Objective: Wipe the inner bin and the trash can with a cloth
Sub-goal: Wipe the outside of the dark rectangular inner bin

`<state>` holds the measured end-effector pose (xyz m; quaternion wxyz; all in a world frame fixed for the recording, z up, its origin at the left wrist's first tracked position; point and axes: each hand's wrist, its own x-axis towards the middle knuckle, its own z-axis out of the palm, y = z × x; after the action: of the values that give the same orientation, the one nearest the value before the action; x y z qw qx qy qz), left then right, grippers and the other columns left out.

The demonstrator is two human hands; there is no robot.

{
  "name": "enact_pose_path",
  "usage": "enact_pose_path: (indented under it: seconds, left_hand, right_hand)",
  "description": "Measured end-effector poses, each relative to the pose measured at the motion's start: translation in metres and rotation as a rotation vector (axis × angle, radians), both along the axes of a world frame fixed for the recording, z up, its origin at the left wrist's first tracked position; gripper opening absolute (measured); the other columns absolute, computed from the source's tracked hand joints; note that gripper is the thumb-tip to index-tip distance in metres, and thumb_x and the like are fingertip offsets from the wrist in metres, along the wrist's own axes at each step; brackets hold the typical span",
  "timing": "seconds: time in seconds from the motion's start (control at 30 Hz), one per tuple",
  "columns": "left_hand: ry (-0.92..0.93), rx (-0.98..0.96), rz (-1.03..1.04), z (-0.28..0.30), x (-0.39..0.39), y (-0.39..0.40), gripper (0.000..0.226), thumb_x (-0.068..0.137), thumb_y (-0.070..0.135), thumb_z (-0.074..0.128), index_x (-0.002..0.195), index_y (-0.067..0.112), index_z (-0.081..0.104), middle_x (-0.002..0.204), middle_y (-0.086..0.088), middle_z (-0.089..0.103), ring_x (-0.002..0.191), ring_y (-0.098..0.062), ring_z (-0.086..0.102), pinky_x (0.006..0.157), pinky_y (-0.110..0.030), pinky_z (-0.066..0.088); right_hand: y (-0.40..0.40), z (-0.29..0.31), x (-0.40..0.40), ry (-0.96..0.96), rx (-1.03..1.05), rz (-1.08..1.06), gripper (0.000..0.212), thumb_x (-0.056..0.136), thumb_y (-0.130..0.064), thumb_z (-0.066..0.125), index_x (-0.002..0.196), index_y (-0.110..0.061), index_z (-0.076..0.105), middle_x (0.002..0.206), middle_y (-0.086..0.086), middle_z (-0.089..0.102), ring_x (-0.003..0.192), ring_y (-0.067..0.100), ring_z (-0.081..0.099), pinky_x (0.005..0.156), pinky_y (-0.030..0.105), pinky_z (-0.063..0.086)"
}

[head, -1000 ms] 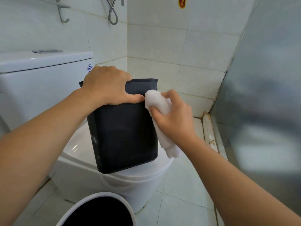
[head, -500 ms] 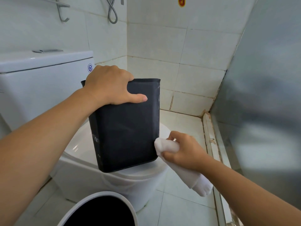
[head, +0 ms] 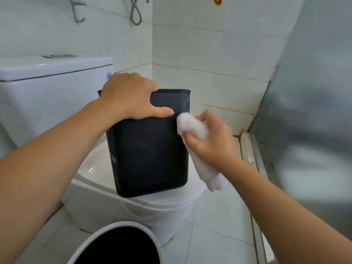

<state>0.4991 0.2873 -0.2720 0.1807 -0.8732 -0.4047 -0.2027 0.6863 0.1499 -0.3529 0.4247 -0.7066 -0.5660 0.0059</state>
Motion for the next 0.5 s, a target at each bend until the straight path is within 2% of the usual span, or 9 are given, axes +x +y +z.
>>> enact_pose_path:
  seconds: [0.1,0.27,0.37,0.43,0.5]
  left_hand:
    - [-0.002,-0.024,0.005,0.001,0.001,0.002,0.074,0.071,0.096,0.048,0.073,0.022,0.057,0.069,0.003,0.059,0.063,-0.015,0.049,0.06,-0.033,0.032]
    - [0.004,-0.057,0.016,0.003,0.002,0.0,0.071,0.072,0.095,0.049,0.073,0.025,0.057,0.069,0.004,0.059,0.064,-0.014,0.051,0.06,-0.032,0.034]
    - [-0.002,-0.072,0.024,0.003,0.002,-0.001,0.07,0.072,0.096,0.049,0.073,0.026,0.056,0.07,0.005,0.058,0.064,-0.013,0.05,0.067,-0.035,0.043]
    - [0.006,-0.059,0.025,0.003,0.003,-0.001,0.072,0.071,0.097,0.047,0.073,0.025,0.057,0.069,0.005,0.058,0.064,-0.014,0.05,0.068,-0.035,0.043]
    - [0.013,-0.038,0.02,0.002,0.003,-0.001,0.074,0.07,0.098,0.045,0.073,0.025,0.057,0.068,0.005,0.058,0.063,-0.015,0.051,0.066,-0.035,0.042]
  right_hand:
    - [-0.016,-0.027,0.005,-0.135,-0.202,0.038,0.034,0.081,-0.045,0.075,0.103,-0.034,0.052,0.087,-0.008,0.065,0.078,0.02,0.064,0.069,0.043,0.058]
    - [-0.032,-0.045,0.01,-0.271,-0.398,0.05,0.039,0.081,-0.055,0.071,0.111,-0.039,0.051,0.091,-0.008,0.067,0.078,0.017,0.063,0.072,0.039,0.059]
    - [-0.029,-0.037,0.008,-0.196,-0.324,0.031,0.038,0.081,-0.052,0.073,0.11,-0.038,0.052,0.089,-0.008,0.065,0.079,0.019,0.064,0.072,0.041,0.059]
    - [-0.021,-0.021,0.004,-0.089,-0.151,-0.011,0.037,0.084,-0.048,0.074,0.112,-0.034,0.052,0.088,-0.009,0.062,0.08,0.021,0.063,0.068,0.039,0.057]
    - [-0.007,0.0,0.0,-0.039,0.006,-0.074,0.038,0.089,-0.045,0.072,0.117,-0.03,0.052,0.089,-0.01,0.058,0.078,0.018,0.06,0.061,0.031,0.051]
